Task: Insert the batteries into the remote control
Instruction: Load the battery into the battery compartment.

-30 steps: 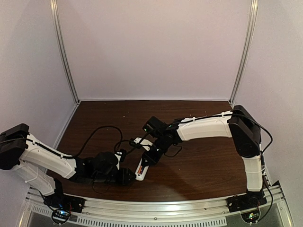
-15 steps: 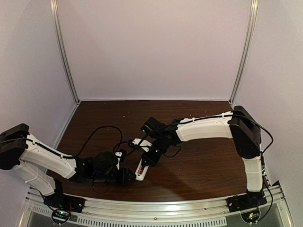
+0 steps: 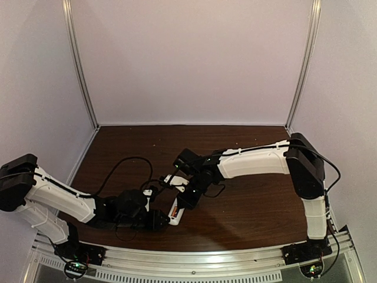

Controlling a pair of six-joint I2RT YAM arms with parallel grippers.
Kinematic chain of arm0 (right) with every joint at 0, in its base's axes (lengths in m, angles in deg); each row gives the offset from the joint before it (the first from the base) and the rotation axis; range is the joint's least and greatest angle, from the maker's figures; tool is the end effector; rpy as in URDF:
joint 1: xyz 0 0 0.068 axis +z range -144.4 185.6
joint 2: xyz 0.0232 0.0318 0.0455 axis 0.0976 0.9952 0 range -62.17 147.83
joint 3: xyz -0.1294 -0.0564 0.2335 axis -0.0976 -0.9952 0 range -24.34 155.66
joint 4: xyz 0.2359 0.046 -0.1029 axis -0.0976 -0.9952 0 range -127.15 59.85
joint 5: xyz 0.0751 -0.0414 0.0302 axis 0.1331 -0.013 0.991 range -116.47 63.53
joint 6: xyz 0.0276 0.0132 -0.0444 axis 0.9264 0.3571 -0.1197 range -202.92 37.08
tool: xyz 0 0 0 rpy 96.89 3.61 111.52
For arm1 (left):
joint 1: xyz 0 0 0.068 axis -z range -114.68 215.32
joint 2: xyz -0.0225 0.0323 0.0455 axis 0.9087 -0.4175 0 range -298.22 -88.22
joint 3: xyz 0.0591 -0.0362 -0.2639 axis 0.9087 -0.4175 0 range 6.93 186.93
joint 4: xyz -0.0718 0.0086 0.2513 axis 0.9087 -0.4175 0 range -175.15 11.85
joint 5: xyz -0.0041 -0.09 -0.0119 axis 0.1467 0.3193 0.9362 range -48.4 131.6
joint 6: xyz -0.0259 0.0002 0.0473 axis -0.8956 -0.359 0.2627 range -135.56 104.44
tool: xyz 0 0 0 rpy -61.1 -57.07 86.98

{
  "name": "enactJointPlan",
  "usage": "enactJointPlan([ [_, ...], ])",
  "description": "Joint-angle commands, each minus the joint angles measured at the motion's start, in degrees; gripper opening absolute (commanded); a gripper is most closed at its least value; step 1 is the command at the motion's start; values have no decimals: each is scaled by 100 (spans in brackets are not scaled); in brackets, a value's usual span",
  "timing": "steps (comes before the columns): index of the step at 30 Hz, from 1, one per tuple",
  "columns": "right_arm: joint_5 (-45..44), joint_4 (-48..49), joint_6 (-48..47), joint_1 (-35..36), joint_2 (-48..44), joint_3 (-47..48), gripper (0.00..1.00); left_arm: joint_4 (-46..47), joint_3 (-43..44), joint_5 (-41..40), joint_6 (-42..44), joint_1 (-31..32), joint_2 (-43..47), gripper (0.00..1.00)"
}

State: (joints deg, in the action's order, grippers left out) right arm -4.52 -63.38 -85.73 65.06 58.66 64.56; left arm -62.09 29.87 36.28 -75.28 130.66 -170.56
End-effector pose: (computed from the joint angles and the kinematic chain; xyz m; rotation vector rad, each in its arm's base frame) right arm 0.2120 0.3856 0.1644 -1.5712 2.3667 0.7810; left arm 0.1035 -0.2172 0.1196 0.0735 2.5361 -0.9160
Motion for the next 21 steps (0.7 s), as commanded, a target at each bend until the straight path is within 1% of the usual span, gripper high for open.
enactJointPlan([
  [1,-260,-538,-56,246,194,-136,7,-1,36,-26,-10,-32,-112,46],
  [8,-557,-526,-58,337,201,-224,7,-23,35,-30,-13,-26,-98,47],
  [15,-842,-570,137,415,327,-132,9,-23,31,-43,-18,-23,-98,47],
  [21,-693,-466,281,387,-57,-212,12,-52,10,-110,41,-33,47,47],
])
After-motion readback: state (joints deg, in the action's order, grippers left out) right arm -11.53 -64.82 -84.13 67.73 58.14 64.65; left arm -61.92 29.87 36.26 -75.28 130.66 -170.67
